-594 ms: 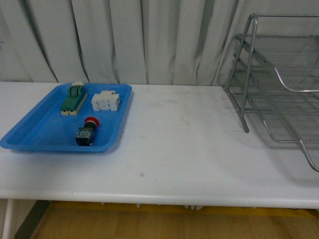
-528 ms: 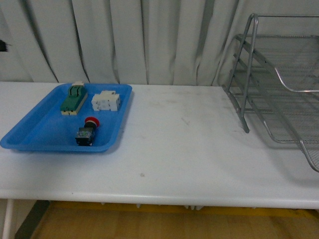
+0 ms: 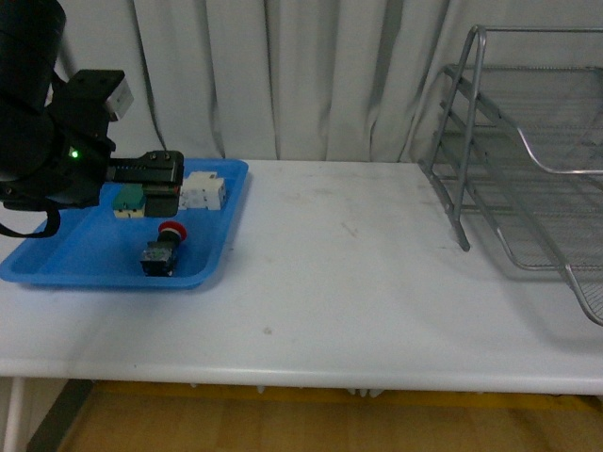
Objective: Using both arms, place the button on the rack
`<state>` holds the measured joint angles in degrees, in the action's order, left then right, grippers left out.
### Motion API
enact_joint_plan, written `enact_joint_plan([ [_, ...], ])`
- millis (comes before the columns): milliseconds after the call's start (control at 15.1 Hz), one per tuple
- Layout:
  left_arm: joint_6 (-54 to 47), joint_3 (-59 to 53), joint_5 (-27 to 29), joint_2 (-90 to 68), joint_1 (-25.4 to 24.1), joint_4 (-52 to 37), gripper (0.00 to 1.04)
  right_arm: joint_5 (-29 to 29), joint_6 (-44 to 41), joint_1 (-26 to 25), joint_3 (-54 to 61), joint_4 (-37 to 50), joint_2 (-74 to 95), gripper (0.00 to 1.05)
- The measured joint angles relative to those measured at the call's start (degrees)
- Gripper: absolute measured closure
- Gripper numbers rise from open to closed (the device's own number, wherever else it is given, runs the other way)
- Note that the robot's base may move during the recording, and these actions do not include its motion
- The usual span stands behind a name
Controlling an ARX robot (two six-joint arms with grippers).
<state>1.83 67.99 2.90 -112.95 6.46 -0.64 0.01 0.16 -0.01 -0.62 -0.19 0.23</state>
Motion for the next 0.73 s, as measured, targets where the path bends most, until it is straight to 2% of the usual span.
enact_joint_plan([
  [462, -0.11, 6.93, 1.92, -8.72, -1.16, 3.58, 0.07, 0.0, 0.0, 0.0, 0.0, 0.0, 0.0, 0.06],
  [726, 2.47, 12.96, -0.28, -12.85, -0.92, 5.86, 0.07, 0.0, 0.0, 0.0, 0.0, 0.0, 0.0, 0.06],
])
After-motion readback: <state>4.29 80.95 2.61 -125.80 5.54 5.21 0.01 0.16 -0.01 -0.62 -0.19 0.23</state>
